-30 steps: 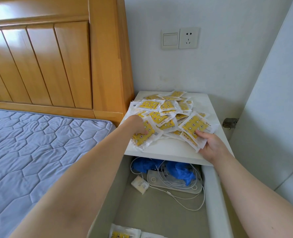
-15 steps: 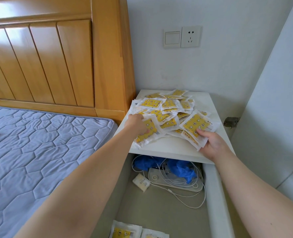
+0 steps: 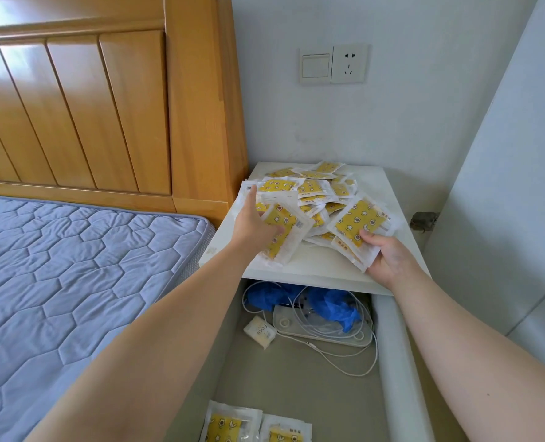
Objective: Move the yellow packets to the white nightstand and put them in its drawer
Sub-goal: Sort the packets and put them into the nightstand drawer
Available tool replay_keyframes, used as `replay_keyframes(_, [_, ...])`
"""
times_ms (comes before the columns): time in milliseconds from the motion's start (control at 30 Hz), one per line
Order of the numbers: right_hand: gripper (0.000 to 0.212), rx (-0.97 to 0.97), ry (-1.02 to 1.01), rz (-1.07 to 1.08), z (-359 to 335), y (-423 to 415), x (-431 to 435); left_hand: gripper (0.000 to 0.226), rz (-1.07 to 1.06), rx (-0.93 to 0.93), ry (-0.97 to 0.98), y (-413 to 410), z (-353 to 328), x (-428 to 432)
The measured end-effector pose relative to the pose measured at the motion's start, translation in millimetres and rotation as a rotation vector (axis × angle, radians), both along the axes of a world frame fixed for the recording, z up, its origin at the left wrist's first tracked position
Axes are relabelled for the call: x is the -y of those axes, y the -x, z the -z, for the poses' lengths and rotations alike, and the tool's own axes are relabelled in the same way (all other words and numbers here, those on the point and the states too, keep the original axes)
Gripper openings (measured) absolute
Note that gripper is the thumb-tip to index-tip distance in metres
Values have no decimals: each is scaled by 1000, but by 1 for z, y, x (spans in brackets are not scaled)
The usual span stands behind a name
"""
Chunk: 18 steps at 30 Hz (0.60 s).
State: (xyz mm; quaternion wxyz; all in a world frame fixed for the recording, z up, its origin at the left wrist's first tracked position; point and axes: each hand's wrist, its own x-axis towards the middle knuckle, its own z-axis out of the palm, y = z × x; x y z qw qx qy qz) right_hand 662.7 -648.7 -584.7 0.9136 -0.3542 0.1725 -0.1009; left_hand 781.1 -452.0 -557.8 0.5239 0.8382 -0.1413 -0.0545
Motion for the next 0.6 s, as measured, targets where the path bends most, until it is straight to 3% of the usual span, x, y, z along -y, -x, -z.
replay_keyframes(67, [23, 2, 7, 16, -1, 0, -2, 87, 14, -138, 133, 7, 4, 2])
replay_keyframes(167, [23, 8, 6, 50, -2, 3, -6, 25, 96, -286, 360, 24, 15, -1])
replay_keyframes(200, [23, 16, -9, 59, -2, 5, -7, 16, 124, -307, 391, 31, 18, -3])
replay_keyframes(300, [26, 54, -48, 68, -6, 13, -12, 13, 182, -264, 354, 55, 28, -8])
replay_keyframes(433, [29, 36, 60, 0, 1, 37, -23, 13, 245, -210, 273, 83, 43, -22])
replay_keyframes(600, [35, 34, -19, -2, 29, 70, -46, 17, 150, -591, 284, 93, 88, -52])
